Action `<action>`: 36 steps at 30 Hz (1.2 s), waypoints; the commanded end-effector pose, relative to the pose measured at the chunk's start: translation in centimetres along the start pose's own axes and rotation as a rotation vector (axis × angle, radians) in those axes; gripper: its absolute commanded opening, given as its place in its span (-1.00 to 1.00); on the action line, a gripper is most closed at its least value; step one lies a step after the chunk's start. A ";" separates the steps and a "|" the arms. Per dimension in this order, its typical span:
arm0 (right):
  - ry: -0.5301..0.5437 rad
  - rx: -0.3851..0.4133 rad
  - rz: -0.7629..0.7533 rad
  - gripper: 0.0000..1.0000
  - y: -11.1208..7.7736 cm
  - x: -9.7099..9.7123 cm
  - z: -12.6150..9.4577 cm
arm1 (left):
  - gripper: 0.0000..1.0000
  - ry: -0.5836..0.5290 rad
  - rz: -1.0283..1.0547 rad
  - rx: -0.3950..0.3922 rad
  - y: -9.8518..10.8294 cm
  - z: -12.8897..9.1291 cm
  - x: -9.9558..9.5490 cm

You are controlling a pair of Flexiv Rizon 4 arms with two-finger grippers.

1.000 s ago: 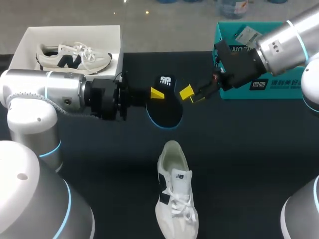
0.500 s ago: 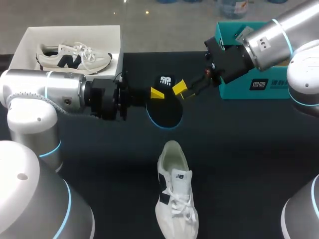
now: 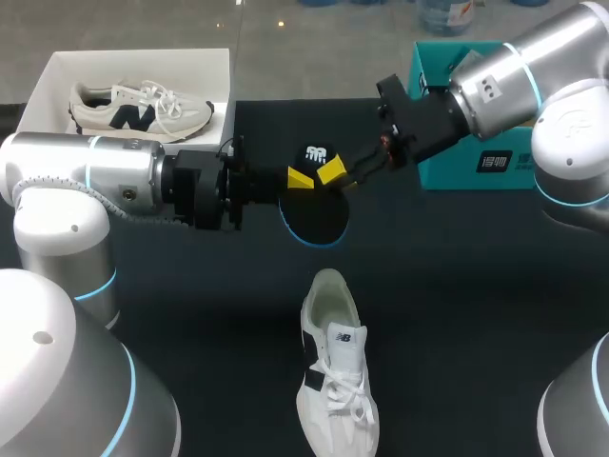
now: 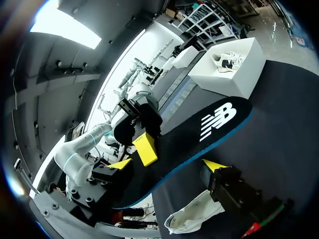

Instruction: Take the shoe out of the shoebox, open the shoe tongue, remove and reinsert the insole, then place the shoe into the shoebox

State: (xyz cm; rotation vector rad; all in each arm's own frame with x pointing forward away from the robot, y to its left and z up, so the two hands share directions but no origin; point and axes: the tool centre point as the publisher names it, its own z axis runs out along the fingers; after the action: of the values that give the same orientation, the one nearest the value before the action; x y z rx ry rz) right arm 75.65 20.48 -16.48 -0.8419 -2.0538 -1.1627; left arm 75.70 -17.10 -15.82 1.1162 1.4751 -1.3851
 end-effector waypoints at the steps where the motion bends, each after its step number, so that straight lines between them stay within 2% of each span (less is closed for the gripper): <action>1: 0.003 -0.024 0.000 -1.00 -0.8 0.0 0.4 | -1.00 -0.002 0.002 0.001 0.1 0.1 0.1; 16: 0.028 -0.070 -0.049 -1.00 -0.5 0.2 0.6 | -1.00 -0.002 0.002 0.001 0.1 0.1 0.1; 36: 0.034 -0.076 -0.075 -1.00 -0.1 0.6 1.0 | -1.00 -0.002 0.002 0.001 0.1 0.1 0.1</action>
State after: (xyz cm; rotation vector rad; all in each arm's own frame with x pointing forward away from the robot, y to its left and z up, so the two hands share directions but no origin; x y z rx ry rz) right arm 75.04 20.83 -16.37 -0.7839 -2.0400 -1.2955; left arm 75.59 -16.93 -15.89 1.1156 1.4747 -1.3848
